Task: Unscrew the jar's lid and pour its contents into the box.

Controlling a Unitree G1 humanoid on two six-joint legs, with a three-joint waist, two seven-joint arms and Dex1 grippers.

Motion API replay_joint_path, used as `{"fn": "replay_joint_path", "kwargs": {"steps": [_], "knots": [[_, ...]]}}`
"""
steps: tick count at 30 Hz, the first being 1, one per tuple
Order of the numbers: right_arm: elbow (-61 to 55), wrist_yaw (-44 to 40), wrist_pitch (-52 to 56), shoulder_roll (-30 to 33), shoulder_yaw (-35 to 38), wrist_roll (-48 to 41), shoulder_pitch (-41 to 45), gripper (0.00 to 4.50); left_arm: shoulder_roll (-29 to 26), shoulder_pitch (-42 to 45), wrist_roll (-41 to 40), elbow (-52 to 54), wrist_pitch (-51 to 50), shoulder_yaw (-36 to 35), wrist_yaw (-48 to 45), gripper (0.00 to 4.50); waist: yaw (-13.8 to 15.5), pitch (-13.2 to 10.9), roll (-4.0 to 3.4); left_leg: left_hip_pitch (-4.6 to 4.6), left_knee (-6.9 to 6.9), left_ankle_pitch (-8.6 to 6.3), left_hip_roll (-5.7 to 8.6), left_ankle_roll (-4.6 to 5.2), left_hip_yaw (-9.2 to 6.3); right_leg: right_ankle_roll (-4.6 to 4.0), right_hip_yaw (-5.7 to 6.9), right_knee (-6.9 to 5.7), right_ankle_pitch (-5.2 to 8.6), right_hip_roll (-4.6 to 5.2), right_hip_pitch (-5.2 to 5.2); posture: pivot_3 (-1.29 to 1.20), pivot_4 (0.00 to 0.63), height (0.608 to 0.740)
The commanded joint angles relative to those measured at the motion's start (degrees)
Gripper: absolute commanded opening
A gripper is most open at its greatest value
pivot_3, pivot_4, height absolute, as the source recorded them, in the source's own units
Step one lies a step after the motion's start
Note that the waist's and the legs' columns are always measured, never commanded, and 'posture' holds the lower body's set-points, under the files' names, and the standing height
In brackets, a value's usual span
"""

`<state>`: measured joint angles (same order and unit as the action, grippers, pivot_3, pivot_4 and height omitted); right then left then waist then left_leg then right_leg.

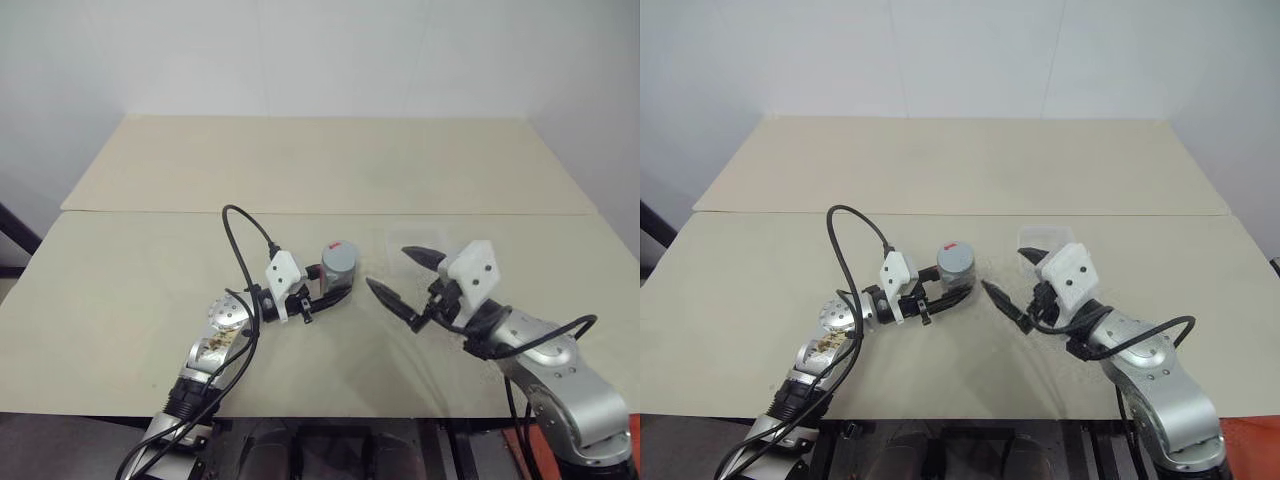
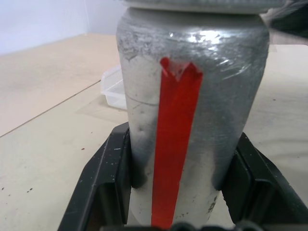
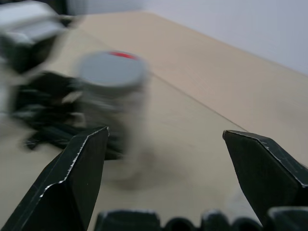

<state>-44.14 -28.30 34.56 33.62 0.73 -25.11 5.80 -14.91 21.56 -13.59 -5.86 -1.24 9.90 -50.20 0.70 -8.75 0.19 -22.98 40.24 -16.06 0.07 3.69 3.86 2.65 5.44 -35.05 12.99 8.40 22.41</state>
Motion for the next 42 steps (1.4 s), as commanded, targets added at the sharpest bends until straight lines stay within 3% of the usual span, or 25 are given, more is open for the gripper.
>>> {"fn": "replay_joint_path", "kwargs": {"steps": [1,13,20,42], "knots": [[-3.05,0.34,0.02,-1.40,-2.20,-1.03,2.69,4.46,0.68,1.01,0.04,0.70,1.66,0.22,0.11,2.12,-0.06,0.00,0.00,0.00,0.00,0.00,0.00,0.00,0.00,0.00,0.00,0.00,0.00,0.00,0.00,0.00,0.150,0.740],[9.01,5.93,-2.97,-11.26,-12.08,8.12,13.69,4.46,1.16,0.63,0.27,2.28,1.55,0.98,0.21,2.12,-0.03,0.00,0.00,0.01,0.01,0.01,0.03,-0.01,0.01,0.00,0.01,-0.02,0.00,0.00,0.00,0.00,0.150,0.740],[13.00,6.10,-4.64,-14.73,-11.05,9.91,15.86,4.46,1.10,0.47,0.28,2.39,1.60,1.26,0.16,2.12,-0.09,0.00,-0.01,0.00,0.00,0.02,0.03,-0.02,0.02,0.00,0.01,-0.02,0.00,0.00,0.02,0.00,0.150,0.740],[5.26,1.73,-4.11,-7.18,-1.46,7.02,4.38,4.46,-0.24,1.37,-0.07,-0.10,2.91,-0.01,-0.71,2.12,0.00,0.00,0.00,0.01,0.00,0.01,0.03,-0.02,0.02,0.00,0.00,-0.01,0.00,0.00,0.00,0.00,0.150,0.740]]}}
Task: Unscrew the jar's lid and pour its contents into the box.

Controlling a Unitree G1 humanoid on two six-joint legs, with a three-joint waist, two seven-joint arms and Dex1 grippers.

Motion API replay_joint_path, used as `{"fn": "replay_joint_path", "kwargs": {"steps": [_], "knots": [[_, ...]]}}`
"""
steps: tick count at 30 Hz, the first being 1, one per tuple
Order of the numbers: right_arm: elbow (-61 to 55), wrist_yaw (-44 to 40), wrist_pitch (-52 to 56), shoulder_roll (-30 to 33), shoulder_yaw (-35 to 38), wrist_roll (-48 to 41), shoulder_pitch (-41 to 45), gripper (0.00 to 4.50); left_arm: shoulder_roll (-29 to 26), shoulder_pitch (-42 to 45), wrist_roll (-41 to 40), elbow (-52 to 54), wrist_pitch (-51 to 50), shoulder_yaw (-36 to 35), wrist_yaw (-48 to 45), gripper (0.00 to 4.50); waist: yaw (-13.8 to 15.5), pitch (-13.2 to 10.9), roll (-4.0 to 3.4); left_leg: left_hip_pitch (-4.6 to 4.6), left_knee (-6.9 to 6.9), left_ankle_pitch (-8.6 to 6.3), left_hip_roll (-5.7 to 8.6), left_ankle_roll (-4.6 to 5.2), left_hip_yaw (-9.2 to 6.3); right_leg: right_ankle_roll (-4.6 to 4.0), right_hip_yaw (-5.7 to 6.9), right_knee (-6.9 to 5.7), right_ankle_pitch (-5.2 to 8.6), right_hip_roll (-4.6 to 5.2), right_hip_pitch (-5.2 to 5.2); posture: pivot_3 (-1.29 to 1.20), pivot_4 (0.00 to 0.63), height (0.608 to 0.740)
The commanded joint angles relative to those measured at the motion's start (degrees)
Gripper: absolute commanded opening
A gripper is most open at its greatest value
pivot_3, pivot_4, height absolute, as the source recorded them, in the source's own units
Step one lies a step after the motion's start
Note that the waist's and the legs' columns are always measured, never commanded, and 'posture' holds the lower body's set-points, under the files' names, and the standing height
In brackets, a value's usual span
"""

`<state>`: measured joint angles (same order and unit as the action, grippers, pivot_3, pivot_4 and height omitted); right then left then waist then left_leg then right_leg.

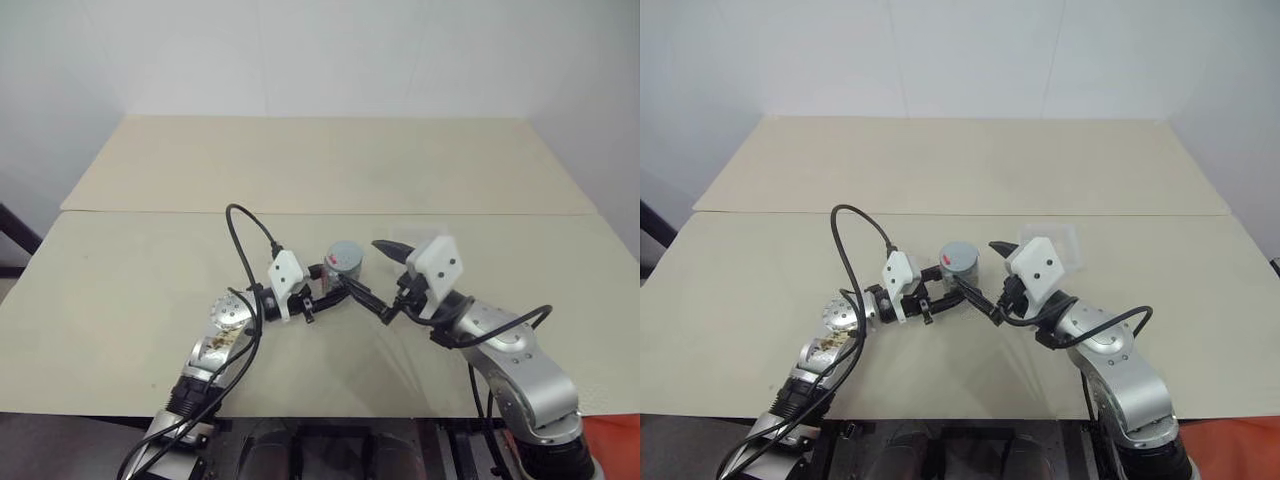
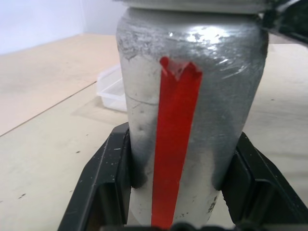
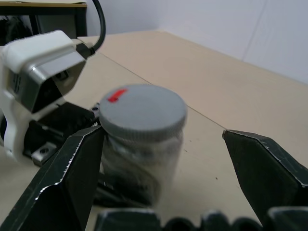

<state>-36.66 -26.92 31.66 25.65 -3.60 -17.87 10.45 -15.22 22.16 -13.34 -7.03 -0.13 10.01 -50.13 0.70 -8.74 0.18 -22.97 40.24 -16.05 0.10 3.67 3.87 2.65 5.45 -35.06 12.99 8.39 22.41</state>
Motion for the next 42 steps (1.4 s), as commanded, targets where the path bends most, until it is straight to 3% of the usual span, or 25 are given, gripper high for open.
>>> {"fn": "replay_joint_path", "kwargs": {"steps": [1,14,26,42], "knots": [[-2.30,0.20,-1.27,1.03,3.12,-0.23,-0.53,4.46,0.07,0.82,-0.29,0.88,1.93,-0.09,-0.82,2.12,0.02,0.00,0.00,0.00,0.00,0.00,0.00,0.00,0.00,0.00,0.00,0.00,0.00,0.00,-0.01,0.00,0.150,0.740],[-5.65,-7.62,-0.78,6.67,4.61,-6.23,-2.82,4.46,0.14,0.36,0.13,0.78,2.59,0.09,-0.66,2.12,0.00,0.00,0.01,0.01,0.00,-0.01,-0.01,0.01,-0.01,0.00,0.00,0.01,0.00,0.00,-0.02,0.00,0.150,0.740],[0.36,-3.94,1.42,1.38,-1.94,-5.65,7.29,4.46,-0.18,-0.69,0.35,2.39,2.58,0.71,-0.52,2.12,0.03,0.00,0.00,0.01,0.01,-0.01,0.00,0.01,-0.01,0.00,-0.01,0.00,0.00,0.00,-0.02,0.00,0.150,0.740],[4.31,-3.90,0.27,-1.15,-4.21,-4.52,9.45,4.46,-0.23,-1.40,0.47,3.34,2.30,1.00,-0.22,2.12,-0.05,0.00,0.00,0.02,0.01,0.00,-0.01,0.00,0.00,0.00,0.01,-0.01,0.00,0.00,-0.02,0.00,0.150,0.740]]}}
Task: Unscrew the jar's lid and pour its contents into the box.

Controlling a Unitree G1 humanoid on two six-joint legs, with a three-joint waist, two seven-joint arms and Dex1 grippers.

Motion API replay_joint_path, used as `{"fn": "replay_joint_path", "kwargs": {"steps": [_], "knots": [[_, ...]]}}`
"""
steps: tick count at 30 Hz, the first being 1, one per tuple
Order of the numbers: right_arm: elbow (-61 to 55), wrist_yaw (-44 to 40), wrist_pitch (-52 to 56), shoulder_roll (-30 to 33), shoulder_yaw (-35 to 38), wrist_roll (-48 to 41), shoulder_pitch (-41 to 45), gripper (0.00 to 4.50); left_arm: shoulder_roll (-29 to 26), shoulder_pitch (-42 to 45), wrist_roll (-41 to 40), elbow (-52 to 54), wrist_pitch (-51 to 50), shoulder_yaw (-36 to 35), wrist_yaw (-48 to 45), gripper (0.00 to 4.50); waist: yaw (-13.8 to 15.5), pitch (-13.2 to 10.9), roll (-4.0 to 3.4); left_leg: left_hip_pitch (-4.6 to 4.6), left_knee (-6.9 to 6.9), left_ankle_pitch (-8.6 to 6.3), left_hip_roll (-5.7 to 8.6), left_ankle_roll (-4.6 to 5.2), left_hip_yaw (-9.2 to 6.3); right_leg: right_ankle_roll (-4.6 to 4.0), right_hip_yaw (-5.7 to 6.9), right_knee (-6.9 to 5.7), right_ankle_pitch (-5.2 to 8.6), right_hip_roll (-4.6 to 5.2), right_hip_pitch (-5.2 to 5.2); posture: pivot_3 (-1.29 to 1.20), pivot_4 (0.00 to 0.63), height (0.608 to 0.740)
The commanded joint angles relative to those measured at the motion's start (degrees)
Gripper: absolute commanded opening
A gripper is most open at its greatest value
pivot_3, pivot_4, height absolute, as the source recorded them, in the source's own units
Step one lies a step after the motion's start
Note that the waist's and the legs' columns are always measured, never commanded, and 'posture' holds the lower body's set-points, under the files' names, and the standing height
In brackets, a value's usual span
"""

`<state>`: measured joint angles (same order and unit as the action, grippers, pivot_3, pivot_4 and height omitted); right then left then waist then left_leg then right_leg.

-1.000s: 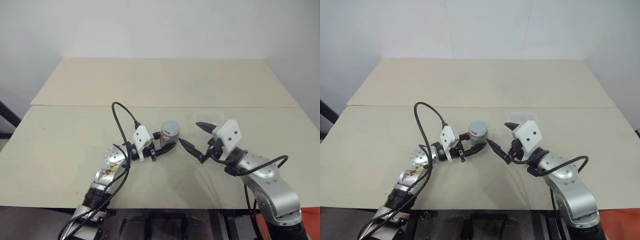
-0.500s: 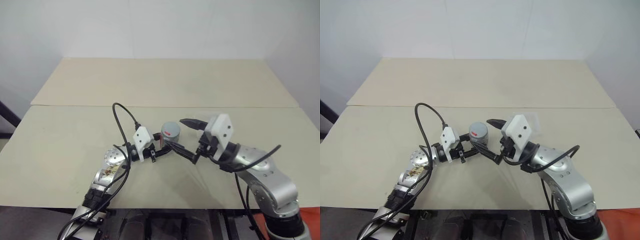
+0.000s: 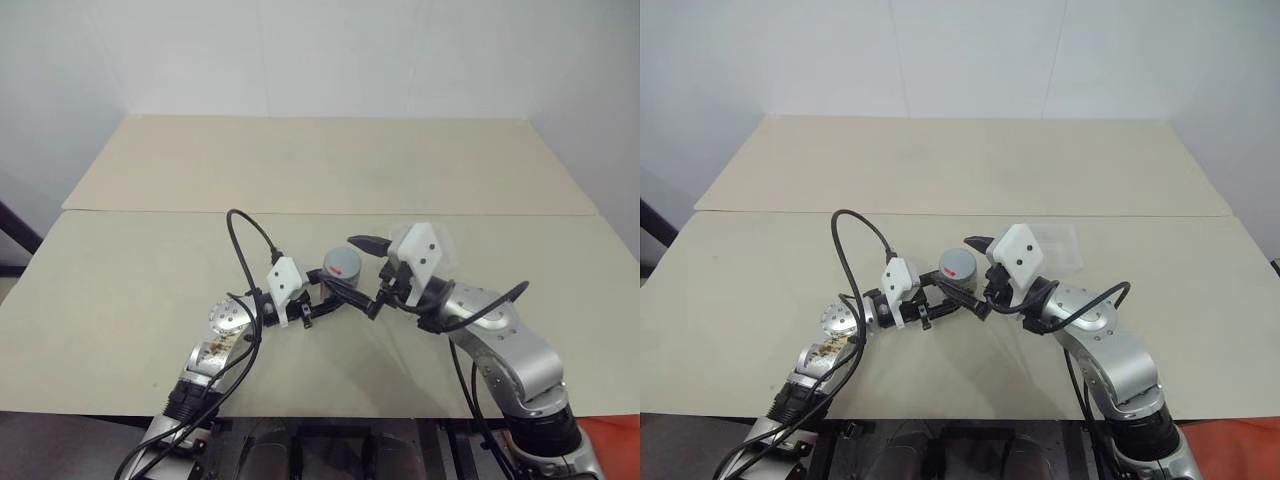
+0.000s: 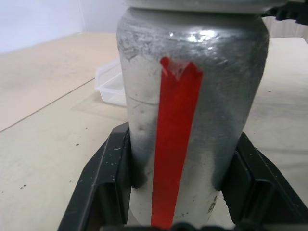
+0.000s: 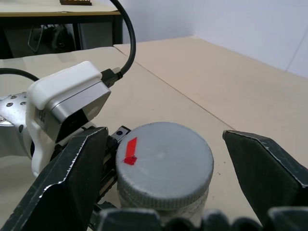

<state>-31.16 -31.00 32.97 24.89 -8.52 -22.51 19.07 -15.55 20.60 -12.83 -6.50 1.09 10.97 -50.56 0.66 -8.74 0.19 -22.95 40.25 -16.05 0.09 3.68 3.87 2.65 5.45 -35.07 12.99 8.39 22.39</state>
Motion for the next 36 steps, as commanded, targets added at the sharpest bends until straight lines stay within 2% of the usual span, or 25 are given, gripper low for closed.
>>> {"fn": "replay_joint_path", "kwargs": {"steps": [1,4,7,8,17,22,29,33,36], "knots": [[-1.17,0.19,-1.07,-0.44,0.85,0.07,0.79,4.46,0.14,0.19,0.01,2.77,1.09,0.08,0.25,2.12,-0.02,0.00,0.00,0.00,0.00,0.00,0.00,0.00,0.00,0.00,0.00,0.00,0.00,0.00,0.00,0.00,0.150,0.740],[-0.95,0.04,-1.14,-0.39,0.81,0.13,0.67,3.84,0.23,0.35,0.01,2.51,1.16,0.09,0.27,2.12,-0.01,0.00,0.00,0.00,0.00,0.00,0.00,0.00,0.00,0.00,0.00,0.00,0.00,0.00,0.00,0.00,0.150,0.740],[-0.85,-0.20,-1.48,-0.18,0.13,0.75,0.21,2.85,0.34,0.50,0.03,2.22,1.37,0.10,0.35,2.12,-0.01,0.00,0.00,0.00,0.00,0.00,0.00,0.00,0.00,0.00,0.00,0.00,0.00,0.00,0.00,0.00,0.150,0.740],[-0.81,-0.06,-1.62,-0.21,-0.07,1.10,0.16,2.76,0.37,0.55,0.04,2.14,1.43,0.10,0.38,2.12,-0.02,0.00,0.00,0.00,0.00,0.00,0.00,0.00,0.00,0.00,0.00,0.00,0.00,0.00,0.00,0.00,0.150,0.740],[-0.94,-0.02,-1.25,-0.75,-0.03,1.82,0.89,2.76,0.40,0.64,0.48,1.68,2.39,0.06,0.45,2.12,-0.02,0.00,0.00,0.00,0.00,0.00,0.00,0.00,0.00,0.00,0.00,0.00,0.00,0.00,0.00,0.00,0.150,0.740],[-3.05,0.35,3.27,-2.47,3.97,-4.93,2.93,2.76,0.28,0.55,0.30,1.60,2.36,0.03,-0.10,2.12,-0.01,0.00,0.00,0.00,0.00,0.00,-0.01,0.00,0.00,0.00,0.00,0.00,0.00,0.00,0.00,0.00,0.150,0.740],[-2.29,6.15,12.07,-7.73,14.09,-21.93,5.68,2.76,0.85,0.86,0.30,1.50,2.66,0.11,0.29,2.12,0.01,0.00,0.00,0.00,-0.01,0.00,-0.02,0.00,-0.01,-0.01,0.00,0.00,0.00,0.00,0.00,0.00,0.150,0.740],[-4.17,9.15,12.25,-5.04,17.03,-21.50,3.79,2.76,0.84,0.65,0.32,1.85,2.59,-0.23,0.73,2.12,0.04,0.00,0.00,-0.01,-0.02,0.00,0.00,0.01,-0.01,-0.01,0.00,-0.01,0.00,0.00,0.01,0.00,0.150,0.740],[-6.41,11.18,12.93,1.87,18.37,-16.21,-1.15,2.76,0.57,0.48,0.30,2.21,2.32,-0.79,1.31,2.12,0.24,0.00,0.00,-0.04,-0.02,-0.01,0.00,0.01,-0.01,0.00,0.01,0.01,0.00,0.00,0.01,0.00,0.150,0.740]]}}
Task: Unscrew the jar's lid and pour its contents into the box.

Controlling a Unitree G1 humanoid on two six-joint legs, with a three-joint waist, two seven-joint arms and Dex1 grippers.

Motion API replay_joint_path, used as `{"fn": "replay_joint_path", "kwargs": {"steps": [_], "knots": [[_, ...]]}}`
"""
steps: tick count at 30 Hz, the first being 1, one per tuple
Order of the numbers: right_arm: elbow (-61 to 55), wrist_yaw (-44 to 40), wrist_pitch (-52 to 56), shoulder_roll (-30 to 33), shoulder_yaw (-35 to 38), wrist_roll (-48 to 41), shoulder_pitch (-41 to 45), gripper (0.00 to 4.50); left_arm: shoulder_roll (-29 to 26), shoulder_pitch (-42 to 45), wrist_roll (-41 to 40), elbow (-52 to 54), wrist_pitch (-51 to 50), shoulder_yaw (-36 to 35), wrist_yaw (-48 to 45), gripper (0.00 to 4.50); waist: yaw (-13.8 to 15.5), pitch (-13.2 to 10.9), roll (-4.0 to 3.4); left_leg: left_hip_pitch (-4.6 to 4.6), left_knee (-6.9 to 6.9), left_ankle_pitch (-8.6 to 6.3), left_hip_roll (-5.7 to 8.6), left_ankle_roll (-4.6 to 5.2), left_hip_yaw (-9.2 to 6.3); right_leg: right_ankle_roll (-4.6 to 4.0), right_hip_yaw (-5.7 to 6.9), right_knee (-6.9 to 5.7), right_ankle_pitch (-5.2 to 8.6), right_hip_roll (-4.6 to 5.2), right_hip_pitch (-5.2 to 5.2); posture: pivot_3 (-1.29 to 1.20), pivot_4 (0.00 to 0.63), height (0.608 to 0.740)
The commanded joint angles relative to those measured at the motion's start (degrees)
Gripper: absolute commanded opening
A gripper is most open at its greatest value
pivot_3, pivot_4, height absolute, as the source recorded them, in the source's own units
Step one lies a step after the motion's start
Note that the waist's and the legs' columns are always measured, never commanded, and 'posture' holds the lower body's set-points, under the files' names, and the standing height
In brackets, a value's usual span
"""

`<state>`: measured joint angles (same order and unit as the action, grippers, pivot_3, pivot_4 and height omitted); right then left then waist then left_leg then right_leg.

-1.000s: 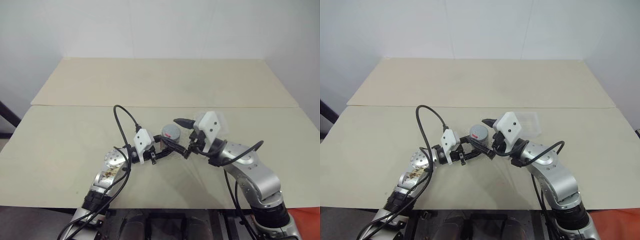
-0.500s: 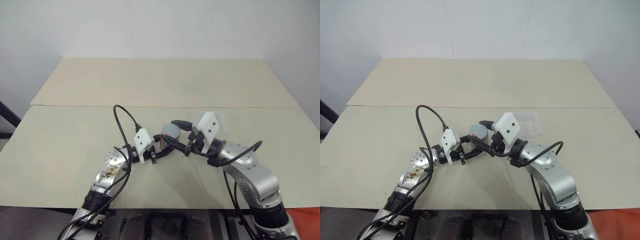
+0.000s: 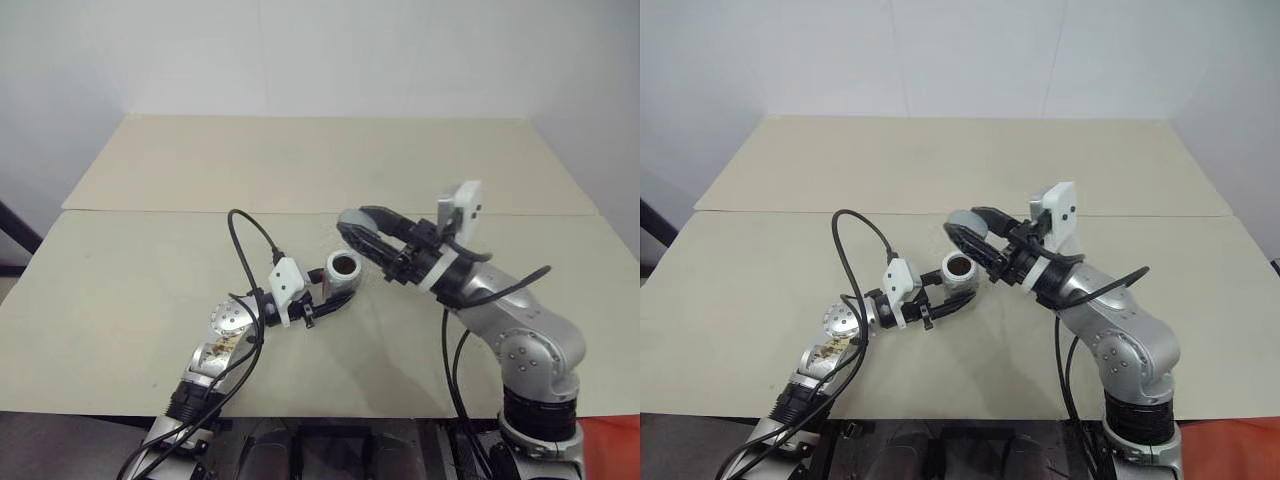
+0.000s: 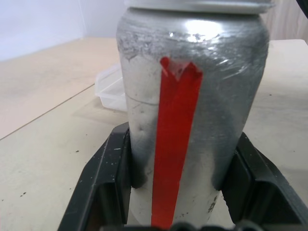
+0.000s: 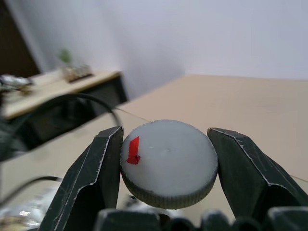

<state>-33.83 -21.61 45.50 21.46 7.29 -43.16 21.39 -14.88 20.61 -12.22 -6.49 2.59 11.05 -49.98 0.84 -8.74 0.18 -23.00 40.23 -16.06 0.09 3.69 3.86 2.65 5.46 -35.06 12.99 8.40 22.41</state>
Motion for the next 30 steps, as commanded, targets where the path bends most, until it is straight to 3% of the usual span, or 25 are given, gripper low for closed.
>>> {"fn": "replay_joint_path", "kwargs": {"steps": [1,8,16,18,22,30], "knots": [[-4.46,2.06,0.58,8.01,2.04,6.72,-5.20,2.76,-0.06,0.53,-0.49,2.30,0.52,-1.12,1.02,2.12,0.17,0.00,0.00,-0.03,0.00,0.00,0.01,0.01,0.00,0.00,0.00,0.01,0.00,0.00,0.00,0.00,0.150,0.740],[-3.72,8.30,13.57,15.55,5.00,9.54,-16.06,2.76,0.63,3.47,-2.89,3.05,-3.79,-2.39,1.88,2.12,-0.14,0.00,0.00,-0.02,0.00,-0.01,-0.02,0.01,0.02,0.00,-0.02,-0.01,0.00,0.01,0.02,0.00,0.150,0.740],[-2.36,11.72,22.03,12.78,5.57,9.86,-19.09,2.76,1.01,5.54,-2.03,0.96,-3.03,-2.00,1.57,2.12,-0.17,0.00,0.00,0.01,0.00,-0.03,-0.02,0.05,0.02,0.00,-0.07,0.00,0.00,0.01,0.01,0.00,0.150,0.740],[-2.55,11.69,23.92,12.61,5.45,9.74,-19.27,3.47,0.97,5.66,-1.29,0.38,-2.20,-1.68,1.60,2.12,-0.14,0.00,0.00,0.00,0.01,-0.03,-0.02,0.05,0.01,0.00,-0.06,0.00,0.00,0.01,0.00,0.00,0.150,0.740],[-4.18,10.88,25.52,12.60,6.51,9.19,-18.91,4.47,1.09,6.68,1.13,-0.96,-2.40,-1.20,3.39,2.12,0.03,0.00,0.01,-0.02,0.01,-0.04,-0.01,0.07,-0.01,0.00,-0.05,0.02,0.00,0.01,-0.01,0.00,0.150,0.740],[-11.78,5.14,18.71,19.54,9.56,10.85,-20.33,4.47,4.40,13.09,7.68,-3.75,-9.04,0.10,12.47,2.12,0.38,-0.02,0.03,-0.09,0.03,-0.05,0.01,0.10,-0.03,0.02,-0.03,0.04,0.00,0.01,0.02,0.00,0.150,0.740]]}}
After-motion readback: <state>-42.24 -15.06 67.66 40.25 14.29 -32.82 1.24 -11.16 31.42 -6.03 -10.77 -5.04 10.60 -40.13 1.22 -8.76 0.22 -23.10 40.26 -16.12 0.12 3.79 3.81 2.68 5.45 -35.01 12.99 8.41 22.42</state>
